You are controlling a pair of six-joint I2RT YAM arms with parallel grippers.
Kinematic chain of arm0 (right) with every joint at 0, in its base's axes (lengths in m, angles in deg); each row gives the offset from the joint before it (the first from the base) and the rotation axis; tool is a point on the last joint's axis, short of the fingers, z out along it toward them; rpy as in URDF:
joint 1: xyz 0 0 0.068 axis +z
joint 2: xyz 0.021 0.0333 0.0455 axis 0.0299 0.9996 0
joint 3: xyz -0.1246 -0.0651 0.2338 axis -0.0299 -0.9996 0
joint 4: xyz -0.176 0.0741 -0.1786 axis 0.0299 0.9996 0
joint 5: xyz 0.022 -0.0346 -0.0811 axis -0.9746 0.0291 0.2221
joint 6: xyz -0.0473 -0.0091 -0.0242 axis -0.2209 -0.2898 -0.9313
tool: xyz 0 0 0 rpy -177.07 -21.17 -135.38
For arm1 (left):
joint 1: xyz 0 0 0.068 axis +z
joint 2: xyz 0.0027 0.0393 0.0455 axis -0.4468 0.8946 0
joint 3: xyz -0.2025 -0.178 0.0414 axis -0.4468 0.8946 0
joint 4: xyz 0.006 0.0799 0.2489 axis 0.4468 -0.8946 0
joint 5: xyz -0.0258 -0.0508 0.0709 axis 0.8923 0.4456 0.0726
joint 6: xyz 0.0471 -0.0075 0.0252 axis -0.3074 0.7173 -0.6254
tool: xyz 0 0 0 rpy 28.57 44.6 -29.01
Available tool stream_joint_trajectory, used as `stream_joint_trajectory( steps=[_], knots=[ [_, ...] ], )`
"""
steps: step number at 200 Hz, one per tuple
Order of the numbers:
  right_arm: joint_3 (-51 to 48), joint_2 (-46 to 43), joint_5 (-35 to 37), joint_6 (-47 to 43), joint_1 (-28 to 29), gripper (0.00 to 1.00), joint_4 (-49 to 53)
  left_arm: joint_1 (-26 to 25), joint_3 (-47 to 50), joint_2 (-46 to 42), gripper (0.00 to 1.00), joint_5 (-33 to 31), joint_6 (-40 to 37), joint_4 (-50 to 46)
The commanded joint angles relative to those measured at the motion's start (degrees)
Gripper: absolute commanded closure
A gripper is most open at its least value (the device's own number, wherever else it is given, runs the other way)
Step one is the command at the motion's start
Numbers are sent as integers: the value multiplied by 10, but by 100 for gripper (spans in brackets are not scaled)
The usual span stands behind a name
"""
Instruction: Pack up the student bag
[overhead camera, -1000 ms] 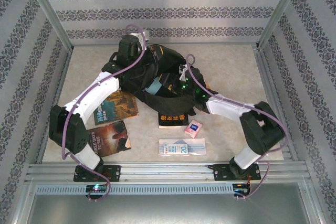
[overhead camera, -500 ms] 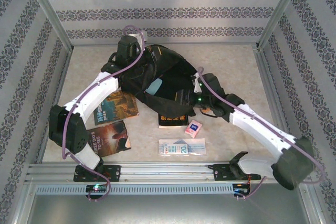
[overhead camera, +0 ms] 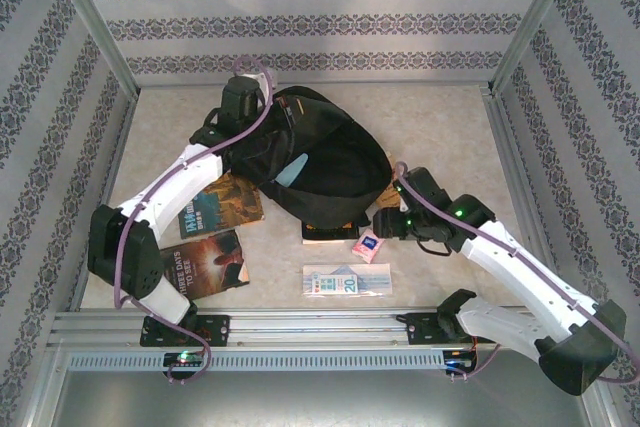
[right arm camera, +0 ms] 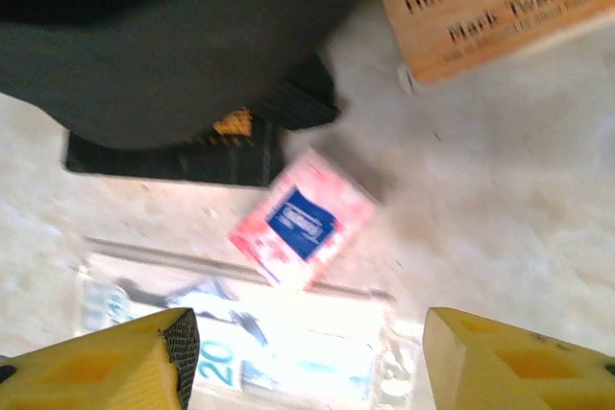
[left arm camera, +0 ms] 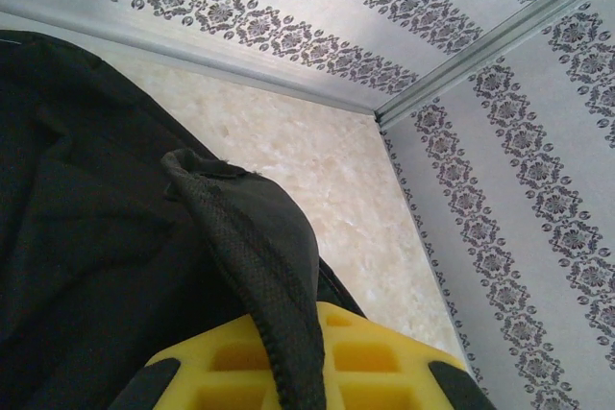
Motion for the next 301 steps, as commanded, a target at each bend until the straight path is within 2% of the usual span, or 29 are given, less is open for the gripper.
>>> stream_joint_trajectory(
  steps=[1,48,79,102,128,169,183,265,278,301],
  knots=[
    [-8,3,36,-6,27,35,51,9,9,-29,100,-9,-5,9],
    [-23,63,-8,40,51,30,14,10,21,-42,100,-13,-4,8],
    [-33,106,1,63,62,27,-21,10,35,-47,100,-13,0,13],
    [-47,121,11,124,56,12,-62,10,41,-50,100,-11,3,17],
    [-81,129,0,211,51,11,-136,10,43,-50,100,-12,6,20],
    [-84,157,37,292,49,9,-146,10,45,-47,100,-9,18,32],
    [-87,159,42,312,49,2,-162,10,45,-46,100,-7,21,35],
    [-76,246,23,394,34,2,-181,10,50,-49,100,-5,26,39],
    [-88,248,16,402,34,7,-197,10,50,-49,100,-6,24,38],
    [-99,247,14,402,31,22,-215,10,52,-51,100,-7,24,39]
  ],
)
